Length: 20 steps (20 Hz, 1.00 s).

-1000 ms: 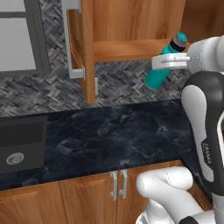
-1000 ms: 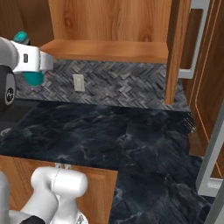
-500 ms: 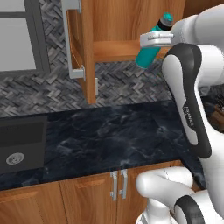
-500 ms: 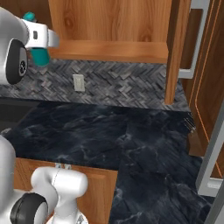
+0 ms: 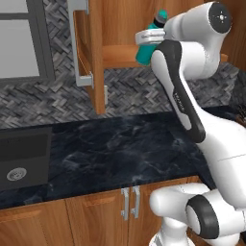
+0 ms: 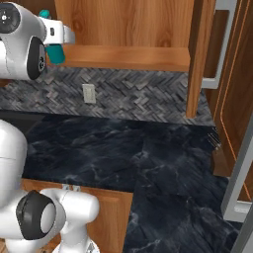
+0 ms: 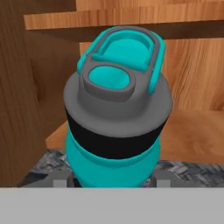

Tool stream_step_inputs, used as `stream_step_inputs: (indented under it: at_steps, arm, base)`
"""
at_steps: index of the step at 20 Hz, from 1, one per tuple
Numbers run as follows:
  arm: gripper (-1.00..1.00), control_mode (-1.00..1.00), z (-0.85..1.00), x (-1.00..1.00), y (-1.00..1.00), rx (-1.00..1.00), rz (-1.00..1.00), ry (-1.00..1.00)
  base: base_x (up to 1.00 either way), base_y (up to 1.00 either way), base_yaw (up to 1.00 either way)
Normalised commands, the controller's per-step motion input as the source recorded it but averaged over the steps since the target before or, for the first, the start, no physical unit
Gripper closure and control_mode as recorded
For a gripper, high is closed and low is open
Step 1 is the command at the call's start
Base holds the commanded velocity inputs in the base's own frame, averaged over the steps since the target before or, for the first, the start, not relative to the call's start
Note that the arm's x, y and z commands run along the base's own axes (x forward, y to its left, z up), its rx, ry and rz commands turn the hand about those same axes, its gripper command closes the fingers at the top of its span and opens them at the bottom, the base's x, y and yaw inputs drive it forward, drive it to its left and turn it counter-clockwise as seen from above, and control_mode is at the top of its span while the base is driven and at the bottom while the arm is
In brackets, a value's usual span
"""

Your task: Sort all alcoholic drinks to one cabinet, and non-alcoholic drinks to the other.

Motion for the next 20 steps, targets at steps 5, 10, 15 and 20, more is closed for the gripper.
stream_step_inputs:
  at_steps: [5, 10, 15, 20]
  arm:
    - [1.0, -1.0, -0.05, 0.96, 0.0, 0.0, 0.0, 0.0]
    - [1.0, -1.0, -0.09, 0.8, 0.13, -0.01, 0.0, 0.0]
    - [1.0, -1.0, -0.19, 0.46, 0.16, -0.02, 0.0, 0.09]
    - [1.0, -1.0, -0.08, 0.55, 0.04, -0.02, 0.0, 0.02]
  base:
    - [0.0, 0.0, 0.0]
    - [0.0, 0.0, 0.0]
    - [0.0, 0.0, 0.0]
    - [0.0, 0.0, 0.0]
